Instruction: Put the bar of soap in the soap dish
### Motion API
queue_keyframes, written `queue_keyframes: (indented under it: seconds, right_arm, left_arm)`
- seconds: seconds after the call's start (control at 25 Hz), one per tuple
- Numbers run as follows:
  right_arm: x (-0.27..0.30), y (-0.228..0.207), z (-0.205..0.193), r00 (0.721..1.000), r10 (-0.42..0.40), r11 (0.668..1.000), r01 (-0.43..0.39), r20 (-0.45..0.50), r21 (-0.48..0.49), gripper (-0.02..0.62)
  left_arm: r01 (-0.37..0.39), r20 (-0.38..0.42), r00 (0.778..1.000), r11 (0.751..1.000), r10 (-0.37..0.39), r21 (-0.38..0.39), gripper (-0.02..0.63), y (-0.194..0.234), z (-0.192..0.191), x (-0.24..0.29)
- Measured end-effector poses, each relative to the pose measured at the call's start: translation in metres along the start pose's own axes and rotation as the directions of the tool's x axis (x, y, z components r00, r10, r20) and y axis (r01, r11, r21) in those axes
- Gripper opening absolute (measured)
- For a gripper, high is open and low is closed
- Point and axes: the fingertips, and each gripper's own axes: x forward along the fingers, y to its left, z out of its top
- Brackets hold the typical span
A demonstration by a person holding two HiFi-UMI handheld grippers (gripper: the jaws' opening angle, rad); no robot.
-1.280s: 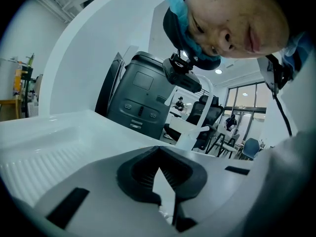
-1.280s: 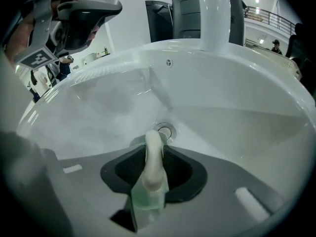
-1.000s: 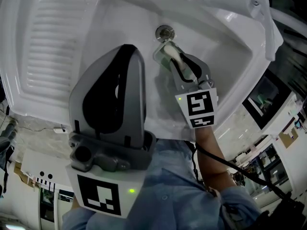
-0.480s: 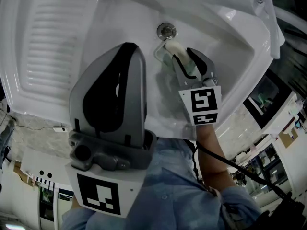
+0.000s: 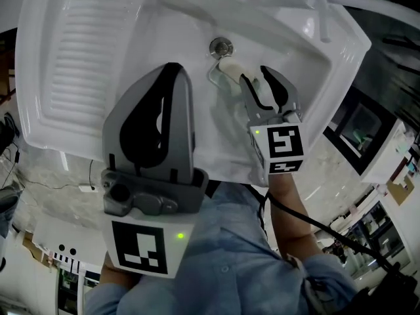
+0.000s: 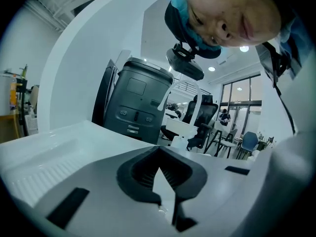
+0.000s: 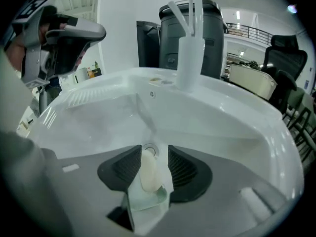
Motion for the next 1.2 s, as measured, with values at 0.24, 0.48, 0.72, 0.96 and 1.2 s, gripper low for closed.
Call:
queue_keyframes:
  seconds: [0.24,0.48,0.72,0.96,1.2]
  right_arm:
    - [-0.067,-0.011,0.058,0.972,-0.019,0.987,-0.019,0.235,0.161,0.143]
    - [-0.151,-0.018,0.106,0.909,-0.053,0.979,-0.035,0.413,0.202,0.060]
    - [-0.208,-0.009,0.149,0.839,-0.059,0.978,-0.061,0.541,0.200,0.003]
    - [-0.252,0.006,0.187,0.770,-0.050,0.993,-0.028,0.637,0.113,0.002]
    - [-0.275,0.009,0.199,0.720,-0.048,0.995,-0.027,0.692,0.097,0.002]
  left_arm:
    - [0.022,0.029,0.999,0.993,-0.025,0.112,0.005,-0.026,0.022,-0.017]
    - [0.051,0.035,0.998,0.985,-0.058,0.167,0.005,-0.059,0.039,-0.038]
    - [0.077,0.087,0.991,0.968,-0.100,0.239,0.005,-0.094,0.073,-0.054]
    - [0.038,0.160,0.983,0.960,-0.086,0.278,0.005,-0.116,0.100,-0.067]
    - [0.016,0.204,0.974,0.936,-0.094,0.353,0.005,-0.127,0.120,-0.074]
